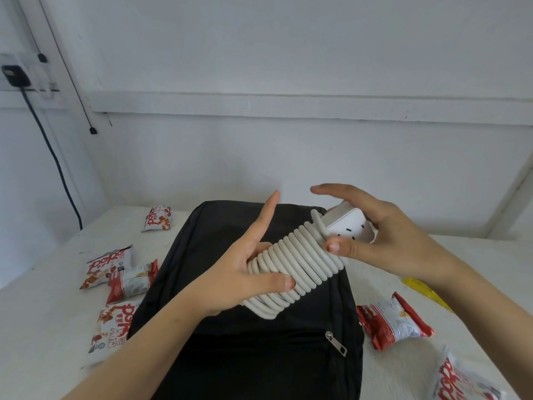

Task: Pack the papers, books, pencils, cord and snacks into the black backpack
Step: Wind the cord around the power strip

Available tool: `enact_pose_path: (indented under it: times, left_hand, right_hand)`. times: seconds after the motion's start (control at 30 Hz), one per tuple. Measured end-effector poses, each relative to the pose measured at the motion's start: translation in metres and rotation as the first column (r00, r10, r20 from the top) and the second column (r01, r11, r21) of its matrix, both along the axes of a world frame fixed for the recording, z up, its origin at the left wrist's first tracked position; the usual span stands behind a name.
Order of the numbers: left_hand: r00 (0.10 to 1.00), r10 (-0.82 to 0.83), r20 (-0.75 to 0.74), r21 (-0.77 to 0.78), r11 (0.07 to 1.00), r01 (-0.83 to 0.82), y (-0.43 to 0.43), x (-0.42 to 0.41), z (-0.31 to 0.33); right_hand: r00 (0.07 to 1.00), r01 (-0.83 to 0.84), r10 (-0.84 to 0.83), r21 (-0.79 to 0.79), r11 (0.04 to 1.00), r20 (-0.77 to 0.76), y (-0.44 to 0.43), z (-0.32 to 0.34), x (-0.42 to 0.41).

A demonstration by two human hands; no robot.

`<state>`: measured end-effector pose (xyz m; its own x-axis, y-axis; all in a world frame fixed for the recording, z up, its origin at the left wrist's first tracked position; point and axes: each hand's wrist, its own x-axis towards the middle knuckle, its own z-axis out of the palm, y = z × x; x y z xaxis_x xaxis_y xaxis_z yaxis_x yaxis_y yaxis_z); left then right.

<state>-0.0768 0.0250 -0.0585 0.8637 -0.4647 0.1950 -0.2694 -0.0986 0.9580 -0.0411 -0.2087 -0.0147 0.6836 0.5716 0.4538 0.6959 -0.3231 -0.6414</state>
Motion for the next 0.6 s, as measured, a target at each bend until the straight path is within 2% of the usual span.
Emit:
enact_pose_path:
  times: [0.23,0.47,0.6]
  left_hand:
    - [0.998,-0.051,-0.034,-0.086,0.995,0.048,-0.003,-0.002,0.000]
    - [0.996,-0.087,-0.034,-0.019,0.996,0.086,0.001,-0.005,-0.001]
    - [0.987,-0.128,-0.095,-0.030,0.992,0.126,0.005,-0.005,-0.003]
  right_hand:
    - [0.996,0.022,-0.009,0.144,0.989,-0.085,0.000,0.001,-0.007]
    - [0.998,0.005,-0.005,-0.001,1.000,-0.056,-0.006,0.008,-0.010]
    - [0.997,-0.023,0.029,-0.095,0.995,0.066,-0.004,0.012,-0.017]
